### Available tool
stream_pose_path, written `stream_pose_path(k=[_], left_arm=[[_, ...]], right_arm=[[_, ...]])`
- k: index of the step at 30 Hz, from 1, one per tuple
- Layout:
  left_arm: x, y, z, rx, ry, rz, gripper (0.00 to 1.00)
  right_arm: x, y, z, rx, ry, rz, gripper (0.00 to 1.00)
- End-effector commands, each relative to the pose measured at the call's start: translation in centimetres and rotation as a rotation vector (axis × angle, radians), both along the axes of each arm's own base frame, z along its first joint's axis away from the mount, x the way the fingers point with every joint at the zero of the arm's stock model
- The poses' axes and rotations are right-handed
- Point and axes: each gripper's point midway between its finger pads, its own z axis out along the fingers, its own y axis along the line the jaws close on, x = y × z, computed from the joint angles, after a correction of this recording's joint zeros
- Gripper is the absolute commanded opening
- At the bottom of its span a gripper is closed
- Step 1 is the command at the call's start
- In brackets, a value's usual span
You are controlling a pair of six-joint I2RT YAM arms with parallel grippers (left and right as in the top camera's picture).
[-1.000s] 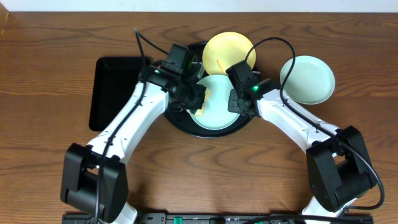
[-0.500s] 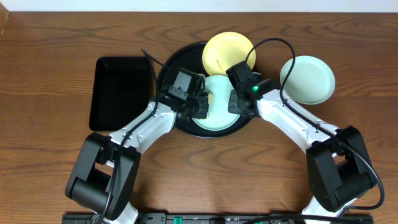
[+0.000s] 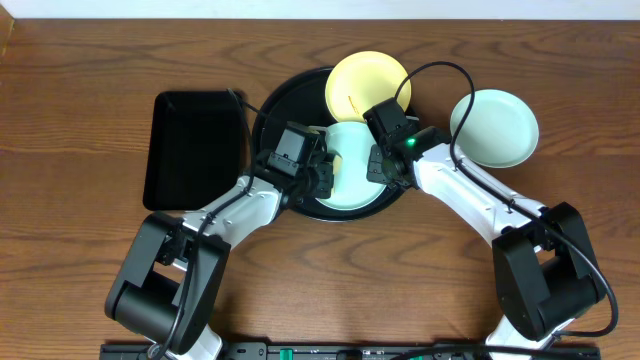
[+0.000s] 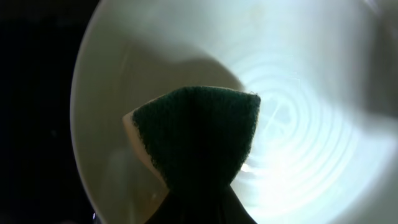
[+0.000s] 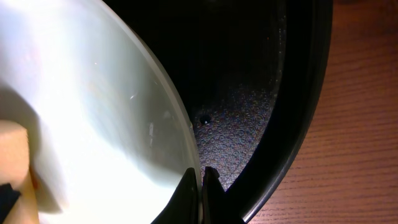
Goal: Clean dirty plates on tray and stack at the side
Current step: 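Scrub the stained mint plate with the sponge in left gripper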
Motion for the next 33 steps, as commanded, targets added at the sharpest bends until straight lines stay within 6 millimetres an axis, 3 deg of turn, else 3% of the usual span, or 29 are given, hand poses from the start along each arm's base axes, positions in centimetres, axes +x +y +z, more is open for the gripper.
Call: stream_pose_path(k=[1,15,33], left_arm=[[-0.1,0.2,-0.6,0.012,-0.017,-0.006,0.08],[-0.3,0.3,-1.9,0.022,0.004,-0.006,0.08],[0.2,0.0,-1.5,0.01,-0.024,-0.005,0.08]], right_arm=[[-0.4,0.3,0.2,0.005,-0.001,0.0,0.01],[-0.5,0.6,0.1,0.021,0.008,0.013,0.01],[-0.6,0.7,0.1,0.022,0.01,0.018,0.01]])
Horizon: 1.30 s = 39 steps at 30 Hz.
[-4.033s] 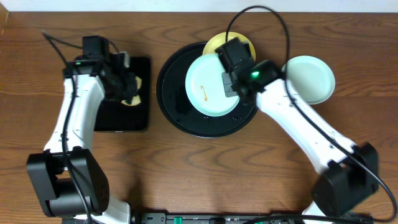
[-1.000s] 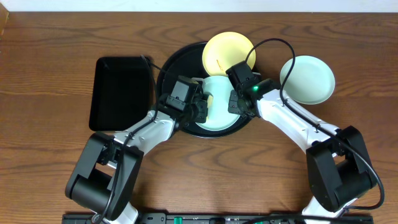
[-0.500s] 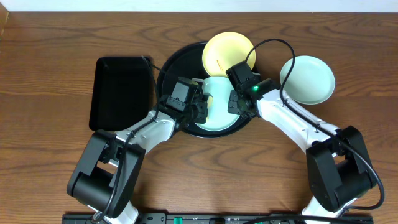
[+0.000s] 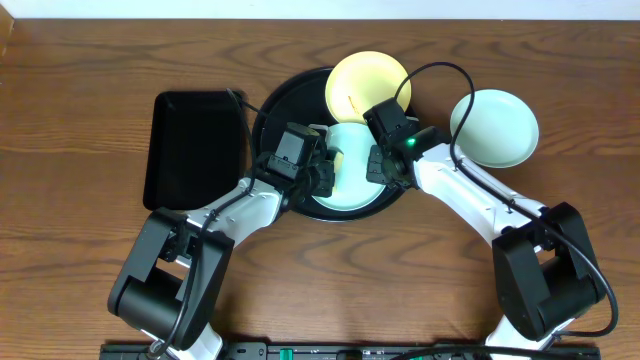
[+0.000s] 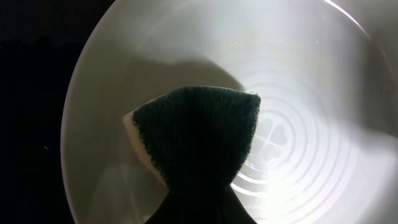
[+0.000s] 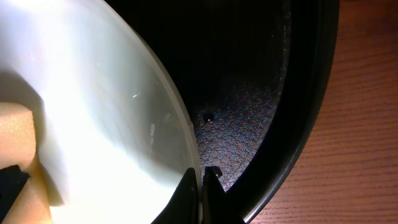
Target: Clean dirty plates on tray and stack at the side
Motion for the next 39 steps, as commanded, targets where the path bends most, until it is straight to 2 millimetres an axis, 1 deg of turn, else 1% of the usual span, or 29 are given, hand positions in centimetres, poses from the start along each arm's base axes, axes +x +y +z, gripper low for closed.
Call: stream_pose_path(k=[1,7,13,15,22,26,39], left_arm=[[-0.5,0.4,-1.2,0.028,0.014,-0.004,0.08],[-0.4,0.5,-1.7,0.038,0.017,0.004,0.08],[-0.1,0.4,-3.7,0.037,0.035,0.017,0.08],[0.2,0.3,-4.0,0.033,0.03,0.018,0.08],[1.7,-0.3,-2.8,-0.006,-0.041,0.035,0.08],[2.1,0.3,-2.9,0.025,-0.06,0.062,0.08],[2.5,0.4,-2.7,0.028,-0.079,0.071,0.08]], right_arm=[[-0.5,0.5,0.2,0.012,0.003,0.015,0.01],[-0.5,0.5,0.2,0.011,0.003,0.016,0.01],[-0.5,0.5,0.2,0.011,0.003,0.015,0.01],[-0.5,0.5,0.2,0.011,0.004,0.015,0.01],[-0.6,0.8,0.1,0.021,0.011,0.039,0.01],[-0.6,0.8,0.1,0.021,0.011,0.039,0.01],[-0.6,0.8,0.1,0.017,0.01,0.053,0.01]])
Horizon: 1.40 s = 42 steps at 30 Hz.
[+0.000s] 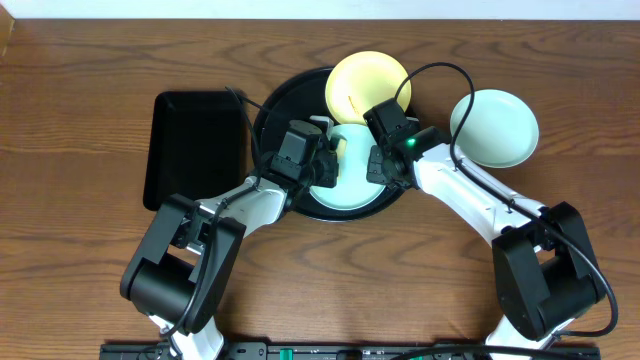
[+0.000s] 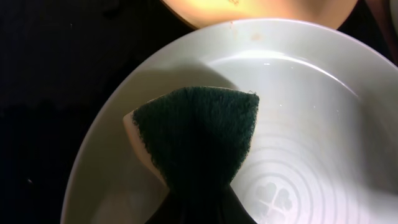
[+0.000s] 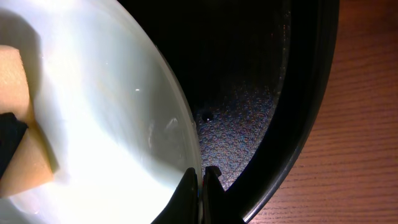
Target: Clean dirty plates on tray and stack at the side
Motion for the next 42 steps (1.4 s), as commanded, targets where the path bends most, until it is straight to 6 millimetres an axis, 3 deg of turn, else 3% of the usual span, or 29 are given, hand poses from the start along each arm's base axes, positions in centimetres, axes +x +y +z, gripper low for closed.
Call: stream_pose_path(k=[1,14,23,27,32,37,42], left_arm=[[-0.4,1.0,-2.4,0.058,0.029,0.025,0.08],[1.1,1.1,-1.6,0.058,-0.046,0.058,0.08],[3.8,0.7,1.3,0.005,-0.196,0.09,0.08],[6.0,0.0,5.6,-0.02,-0.396,0.051,0.07],[7.4,0.9,15.0,-0.11,-0.617,0.091,0.08],[5.9,4.0,22.1,-0.131,-0.696,0.142,0.08],[3.0,8.8,24.3,-0.098,-0.603,0.229,0.08]], right_arm=[[-0.6,0.8,0.2,0.016,0.007,0.049,0.01],[-0.6,0.8,0.2,0.013,0.007,0.056,0.01],[-0.6,0.8,0.2,0.013,0.007,0.056,0.01],[-0.6,0.8,0.2,0.014,0.006,0.056,0.01],[-0.5,0.7,0.2,0.01,0.006,0.067,0.01],[-0.3,0.8,0.3,0.014,-0.003,0.067,0.01],[0.5,1.3,0.7,0.012,-0.047,0.133,0.01]])
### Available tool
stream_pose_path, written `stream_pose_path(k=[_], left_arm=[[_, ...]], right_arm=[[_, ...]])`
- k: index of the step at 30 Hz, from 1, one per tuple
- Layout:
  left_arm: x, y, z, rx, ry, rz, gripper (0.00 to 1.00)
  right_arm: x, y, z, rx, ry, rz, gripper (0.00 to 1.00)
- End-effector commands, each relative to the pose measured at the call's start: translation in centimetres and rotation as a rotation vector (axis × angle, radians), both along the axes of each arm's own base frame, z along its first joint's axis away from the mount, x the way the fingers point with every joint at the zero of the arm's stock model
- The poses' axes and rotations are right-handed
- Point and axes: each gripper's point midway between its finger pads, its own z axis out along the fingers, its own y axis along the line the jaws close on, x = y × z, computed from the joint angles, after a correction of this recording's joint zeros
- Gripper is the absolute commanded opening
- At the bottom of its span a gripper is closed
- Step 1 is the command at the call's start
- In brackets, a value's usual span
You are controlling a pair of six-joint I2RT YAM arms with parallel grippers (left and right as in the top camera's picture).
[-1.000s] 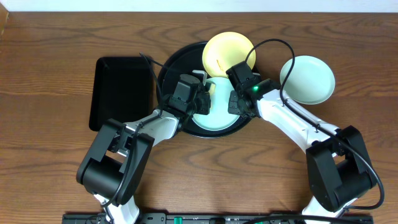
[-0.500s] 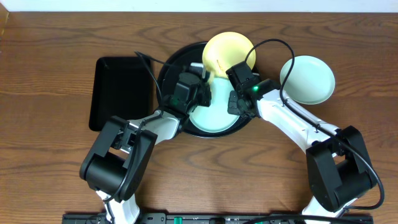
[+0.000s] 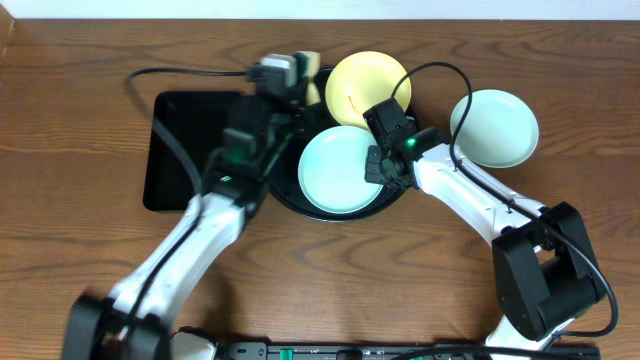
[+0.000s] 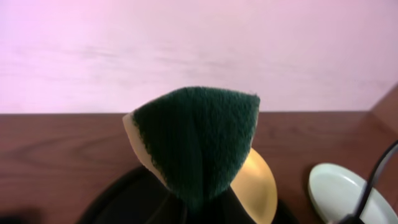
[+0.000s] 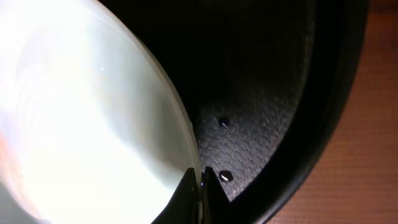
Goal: Clean dirty plates on tray and stack at the side
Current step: 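Lift the mint plate with right gripper and carry it to the right stack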
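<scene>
A pale green plate (image 3: 338, 172) lies in the round black tray (image 3: 275, 110). My right gripper (image 3: 374, 166) is shut on the plate's right rim, and the right wrist view shows its fingertips (image 5: 200, 180) pinching that rim (image 5: 180, 124). A yellow plate (image 3: 368, 85) leans at the tray's back. Raised above the tray's back-left edge, my left gripper (image 3: 298, 68) is shut on a green and yellow sponge (image 4: 196, 137). Its jaws are hidden behind the sponge in the left wrist view.
Another pale green plate (image 3: 494, 128) sits on the wooden table to the right of the tray. A black rectangular tray (image 3: 190, 150) lies to the left. Droplets (image 5: 223, 122) dot the round tray's floor.
My left gripper was pressing the sponge on the pale green plate; now it holds the sponge high over the tray's back-left edge, its camera facing the wall. The right gripper kept its grip.
The sponge sat on the left part of the pale green plate while my right gripper held the rim. It stayed near the plate's middle, then lay at its far edge by the yellow plate. Now it is off the plate, which is bare.
</scene>
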Motion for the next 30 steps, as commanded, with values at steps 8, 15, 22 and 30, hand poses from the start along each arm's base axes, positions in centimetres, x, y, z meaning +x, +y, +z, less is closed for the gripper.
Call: stream_pose_path(k=[8,15,22,30], left_arm=[[-6.8,14.2,-0.7,-0.111,0.305,0.378,0.08],[-8.9,16.9,-4.9,-0.2,0.517,0.342,0.08],[-8.4,15.3,-9.1,-0.328,0.715,0.173,0.08],[-8.9,16.2,-10.7,-0.223,0.902,0.17,0.08]], right_arm=[[4.3,1.9,6.8,-0.069,-0.22,0.259,0.01],[8.2,2.0,15.2,-0.218,-0.433,0.367,0.01],[8.7,1.0,19.7,-0.637,-0.575,0.396,0.01],[5.9,5.7,21.8,-0.759,-0.683,0.443,0.01]])
